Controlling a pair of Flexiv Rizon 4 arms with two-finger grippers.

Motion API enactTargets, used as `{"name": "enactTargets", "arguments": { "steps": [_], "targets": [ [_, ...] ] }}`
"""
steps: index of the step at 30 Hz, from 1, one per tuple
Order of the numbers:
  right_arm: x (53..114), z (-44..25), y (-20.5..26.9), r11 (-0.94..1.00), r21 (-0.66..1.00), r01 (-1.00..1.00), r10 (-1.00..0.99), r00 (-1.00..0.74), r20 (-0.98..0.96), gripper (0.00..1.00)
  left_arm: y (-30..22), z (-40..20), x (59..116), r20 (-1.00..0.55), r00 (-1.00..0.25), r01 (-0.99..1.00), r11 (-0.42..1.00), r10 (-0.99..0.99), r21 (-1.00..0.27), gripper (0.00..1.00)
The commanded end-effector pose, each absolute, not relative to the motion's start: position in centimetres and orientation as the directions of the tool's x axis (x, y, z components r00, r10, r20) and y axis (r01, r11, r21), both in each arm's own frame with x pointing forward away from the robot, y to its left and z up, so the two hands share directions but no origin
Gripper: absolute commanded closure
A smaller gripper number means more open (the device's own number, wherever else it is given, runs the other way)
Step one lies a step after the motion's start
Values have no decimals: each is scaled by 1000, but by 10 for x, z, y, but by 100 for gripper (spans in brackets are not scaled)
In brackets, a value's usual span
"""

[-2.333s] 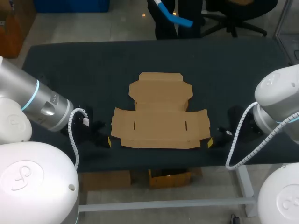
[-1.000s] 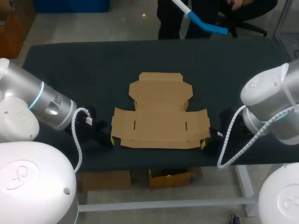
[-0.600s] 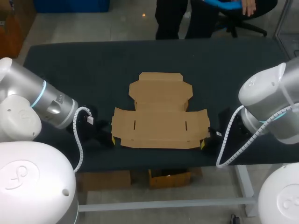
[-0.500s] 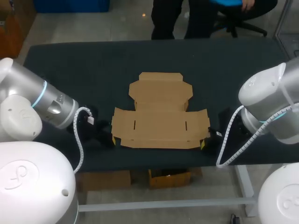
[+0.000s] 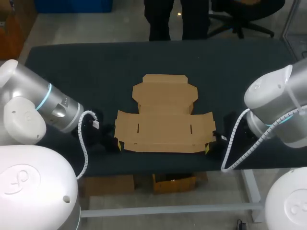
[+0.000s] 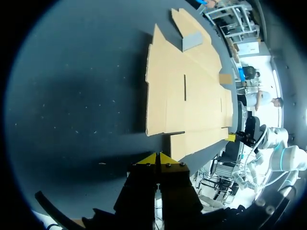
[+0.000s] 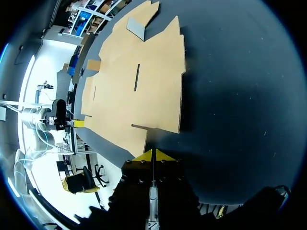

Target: Assemble the packaging by folding the flat box into shape, placing the metal phone stand inside, and closing the box properly

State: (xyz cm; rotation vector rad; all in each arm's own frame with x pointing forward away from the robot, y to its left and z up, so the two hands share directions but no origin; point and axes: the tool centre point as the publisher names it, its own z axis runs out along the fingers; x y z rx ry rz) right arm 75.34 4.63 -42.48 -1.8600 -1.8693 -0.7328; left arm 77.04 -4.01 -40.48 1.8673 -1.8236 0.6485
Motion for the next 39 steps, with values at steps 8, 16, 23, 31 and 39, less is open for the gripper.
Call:
{"name": "enactTargets", "arguments": {
  "steps": [8,16,23,31,39],
  "targets": [
    [752,-427,46,-23,83,996,780,-34,625,100,-40,-408,767,613,22,-1000,-29,-790,-2,100],
    [751,-427,47,-24,85,996,776,-35,630,100,-43,-410,768,619,19,-1000,-24,-785,0,100],
    [749,-421,49,-24,98,995,775,-43,631,100,-46,-411,768,626,12,-1000,-15,-780,-1,100],
    [752,-418,51,-12,109,994,775,-60,629,100,-48,-412,769,633,16,-1000,-18,-774,4,100],
    [753,-417,53,-5,111,994,774,-67,629,100,-51,-411,767,636,13,-1000,-14,-772,5,100]
  ]
}}
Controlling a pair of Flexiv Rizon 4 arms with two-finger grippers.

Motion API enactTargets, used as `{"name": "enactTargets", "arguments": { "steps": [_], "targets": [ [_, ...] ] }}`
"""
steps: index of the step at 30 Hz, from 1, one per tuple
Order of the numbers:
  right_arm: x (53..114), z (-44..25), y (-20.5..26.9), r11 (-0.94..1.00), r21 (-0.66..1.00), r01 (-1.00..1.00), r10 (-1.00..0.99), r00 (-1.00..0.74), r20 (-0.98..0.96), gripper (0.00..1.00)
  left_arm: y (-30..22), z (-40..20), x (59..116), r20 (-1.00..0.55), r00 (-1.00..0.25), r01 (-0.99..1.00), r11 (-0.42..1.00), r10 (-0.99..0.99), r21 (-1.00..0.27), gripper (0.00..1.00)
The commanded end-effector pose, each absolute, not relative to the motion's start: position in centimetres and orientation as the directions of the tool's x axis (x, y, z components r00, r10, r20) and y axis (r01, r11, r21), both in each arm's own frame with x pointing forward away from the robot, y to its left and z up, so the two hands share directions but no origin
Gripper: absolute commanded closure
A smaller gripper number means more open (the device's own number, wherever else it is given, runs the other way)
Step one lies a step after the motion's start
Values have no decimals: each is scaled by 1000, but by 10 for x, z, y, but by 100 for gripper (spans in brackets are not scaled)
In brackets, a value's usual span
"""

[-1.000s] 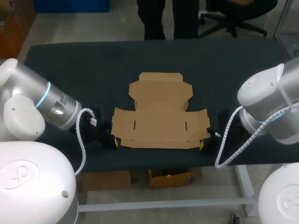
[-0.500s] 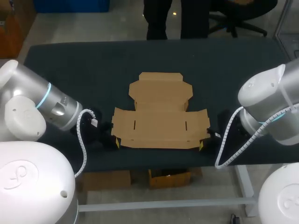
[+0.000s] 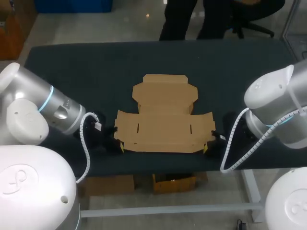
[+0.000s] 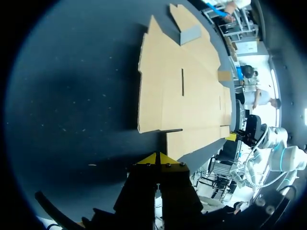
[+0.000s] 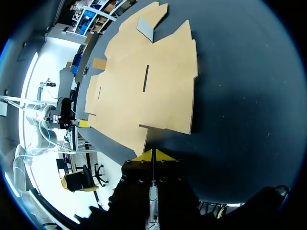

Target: Assemble the packaging by folding the flat box into shape, placing the metal phone stand inside, and closing the box properly

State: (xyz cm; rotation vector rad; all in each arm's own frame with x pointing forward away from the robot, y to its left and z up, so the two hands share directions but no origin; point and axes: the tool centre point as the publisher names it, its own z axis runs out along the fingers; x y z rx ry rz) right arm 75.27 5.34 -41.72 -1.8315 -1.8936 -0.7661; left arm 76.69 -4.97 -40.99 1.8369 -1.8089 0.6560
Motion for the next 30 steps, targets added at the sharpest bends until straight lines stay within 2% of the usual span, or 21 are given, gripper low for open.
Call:
{"name": "enactTargets", "arguments": {
  "steps": [1,30],
  "targets": [
    [754,-418,53,-4,111,994,774,-67,629,100,-51,-411,767,636,13,-1000,-13,-772,5,100],
    [756,-409,60,11,131,991,772,-92,628,100,-61,-405,763,633,-26,-1000,24,-773,-11,100]
  ]
}}
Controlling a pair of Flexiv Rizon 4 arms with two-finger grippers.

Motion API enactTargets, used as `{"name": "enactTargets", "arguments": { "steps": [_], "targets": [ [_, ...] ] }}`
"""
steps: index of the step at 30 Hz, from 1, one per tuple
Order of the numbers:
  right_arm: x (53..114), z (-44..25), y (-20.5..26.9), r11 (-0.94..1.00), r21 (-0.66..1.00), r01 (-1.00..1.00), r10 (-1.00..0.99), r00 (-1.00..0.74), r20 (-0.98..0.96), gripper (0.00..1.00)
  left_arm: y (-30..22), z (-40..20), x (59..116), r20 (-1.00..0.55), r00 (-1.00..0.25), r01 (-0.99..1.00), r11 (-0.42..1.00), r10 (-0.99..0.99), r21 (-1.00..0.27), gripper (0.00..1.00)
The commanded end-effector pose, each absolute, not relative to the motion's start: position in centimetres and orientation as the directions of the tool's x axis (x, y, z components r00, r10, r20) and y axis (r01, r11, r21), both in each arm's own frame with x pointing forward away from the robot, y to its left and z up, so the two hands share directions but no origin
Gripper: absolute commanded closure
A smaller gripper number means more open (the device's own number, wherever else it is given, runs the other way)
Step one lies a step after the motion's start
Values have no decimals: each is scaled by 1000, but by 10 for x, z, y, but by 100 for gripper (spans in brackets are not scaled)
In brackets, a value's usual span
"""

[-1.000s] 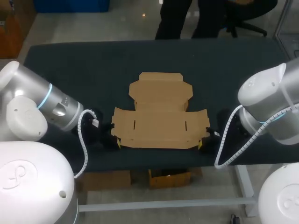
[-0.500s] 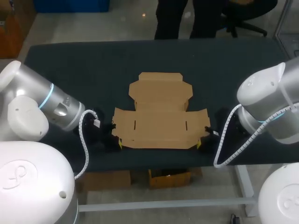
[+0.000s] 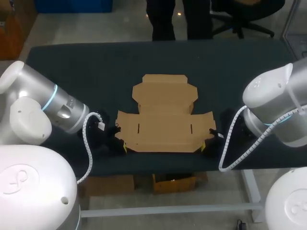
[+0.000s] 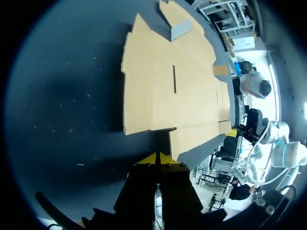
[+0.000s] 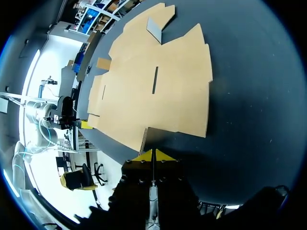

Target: Assemble the packaging by folding the flat box into shape, placing the metal phone stand inside, and closing the box properly

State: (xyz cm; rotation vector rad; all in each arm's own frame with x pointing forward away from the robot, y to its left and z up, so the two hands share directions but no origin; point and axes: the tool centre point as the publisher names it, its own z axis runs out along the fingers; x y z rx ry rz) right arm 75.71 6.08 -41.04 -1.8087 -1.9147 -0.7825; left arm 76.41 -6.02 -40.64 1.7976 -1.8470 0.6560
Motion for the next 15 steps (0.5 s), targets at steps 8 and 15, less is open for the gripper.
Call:
{"name": "enactTargets", "arguments": {
  "steps": [8,15],
  "targets": [
    [757,-408,62,15,128,992,774,-92,627,100,-64,-404,763,627,-36,-999,34,-779,-14,100],
    [755,-407,64,5,118,993,779,-78,622,100,-67,-403,765,626,-41,-999,39,-779,-16,100]
  ]
}}
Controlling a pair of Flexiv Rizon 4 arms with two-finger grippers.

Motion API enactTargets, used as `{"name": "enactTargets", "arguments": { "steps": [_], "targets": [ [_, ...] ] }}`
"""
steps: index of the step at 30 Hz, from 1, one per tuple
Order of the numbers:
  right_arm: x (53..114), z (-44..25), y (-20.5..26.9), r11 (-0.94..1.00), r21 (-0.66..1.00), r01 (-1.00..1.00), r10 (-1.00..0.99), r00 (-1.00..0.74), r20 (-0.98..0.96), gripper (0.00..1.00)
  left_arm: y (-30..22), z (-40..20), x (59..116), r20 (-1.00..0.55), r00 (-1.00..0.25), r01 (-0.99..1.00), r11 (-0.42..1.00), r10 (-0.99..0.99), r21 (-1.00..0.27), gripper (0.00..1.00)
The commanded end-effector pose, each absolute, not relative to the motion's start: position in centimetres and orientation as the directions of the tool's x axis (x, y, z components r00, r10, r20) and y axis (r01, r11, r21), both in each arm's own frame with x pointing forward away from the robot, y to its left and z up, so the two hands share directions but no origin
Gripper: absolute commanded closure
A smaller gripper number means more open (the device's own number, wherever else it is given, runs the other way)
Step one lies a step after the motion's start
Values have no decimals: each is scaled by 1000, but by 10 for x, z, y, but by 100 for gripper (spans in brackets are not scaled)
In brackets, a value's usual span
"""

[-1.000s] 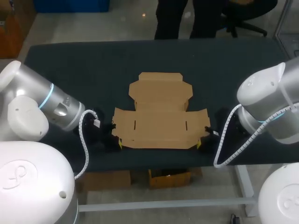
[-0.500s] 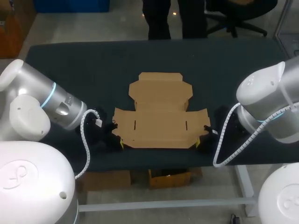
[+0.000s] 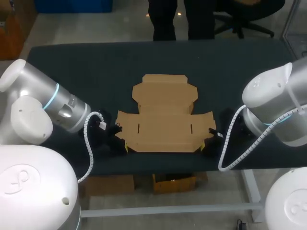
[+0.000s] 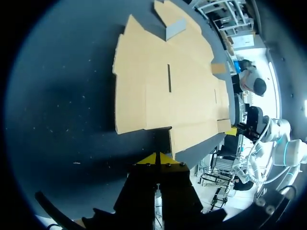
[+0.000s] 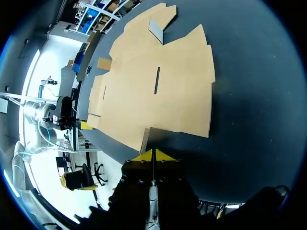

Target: Assemble the packaging by folding the flat box into shape, placing the metal phone stand inside, and closing the box properly

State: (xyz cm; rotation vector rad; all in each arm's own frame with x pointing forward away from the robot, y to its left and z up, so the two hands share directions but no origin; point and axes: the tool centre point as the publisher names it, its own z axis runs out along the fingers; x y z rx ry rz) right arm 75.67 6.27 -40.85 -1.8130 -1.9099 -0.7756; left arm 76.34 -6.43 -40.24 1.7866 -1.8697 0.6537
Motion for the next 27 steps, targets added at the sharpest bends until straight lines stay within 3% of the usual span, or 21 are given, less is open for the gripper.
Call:
{"name": "enactTargets", "arguments": {
  "steps": [1,27],
  "targets": [
    [755,-407,65,3,117,993,781,-76,620,100,-67,-402,765,626,-41,-999,40,-779,-17,100],
    [756,-404,71,-36,100,994,800,-31,599,100,-73,-396,770,610,-39,-999,42,-792,-10,100]
  ]
}}
